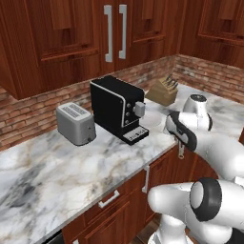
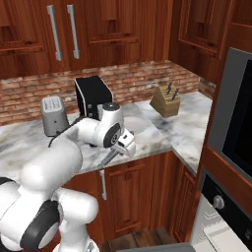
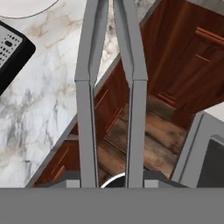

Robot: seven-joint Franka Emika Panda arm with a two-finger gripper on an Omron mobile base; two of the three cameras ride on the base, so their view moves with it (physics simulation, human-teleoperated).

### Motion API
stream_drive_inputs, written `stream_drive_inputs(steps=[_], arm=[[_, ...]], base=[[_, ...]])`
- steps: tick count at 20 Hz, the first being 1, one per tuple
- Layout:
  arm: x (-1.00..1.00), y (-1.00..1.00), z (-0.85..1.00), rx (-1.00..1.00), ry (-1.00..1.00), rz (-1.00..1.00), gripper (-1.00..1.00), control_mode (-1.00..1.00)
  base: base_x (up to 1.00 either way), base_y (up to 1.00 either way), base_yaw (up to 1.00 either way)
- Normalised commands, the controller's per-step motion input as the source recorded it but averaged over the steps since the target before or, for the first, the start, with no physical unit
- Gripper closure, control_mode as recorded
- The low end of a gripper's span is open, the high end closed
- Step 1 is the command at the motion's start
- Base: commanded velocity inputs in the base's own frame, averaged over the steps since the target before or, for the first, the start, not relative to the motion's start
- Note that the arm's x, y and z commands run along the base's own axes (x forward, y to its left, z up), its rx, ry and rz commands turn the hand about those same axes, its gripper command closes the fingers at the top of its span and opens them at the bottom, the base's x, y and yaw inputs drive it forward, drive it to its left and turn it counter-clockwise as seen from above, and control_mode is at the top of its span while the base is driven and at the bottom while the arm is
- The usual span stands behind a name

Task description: Pick up the tongs from the counter and place them near the plate next to the oven.

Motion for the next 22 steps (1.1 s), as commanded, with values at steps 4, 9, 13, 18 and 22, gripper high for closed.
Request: stream_drive_inputs(steps=[4,9,13,18,22], arm=[[0.81,-0.46,0.0,0.0,-0.02,0.0,1.0,-1.0],[0.75,-0.46,0.0,0.07,-0.01,0.0,1.0,-1.0],[0.59,-0.29,0.0,0.11,0.0,-0.03,1.0,-1.0],[0.5,-0.04,-0.02,0.08,0.0,-0.09,1.0,-1.0],[0.47,-0.06,-0.16,0.04,0.0,-0.08,1.0,-1.0]], base=[[0.0,0.0,0.0],[0.0,0.0,0.0],[0.0,0.0,0.0],[0.0,0.0,0.0],[0.0,0.0,0.0]])
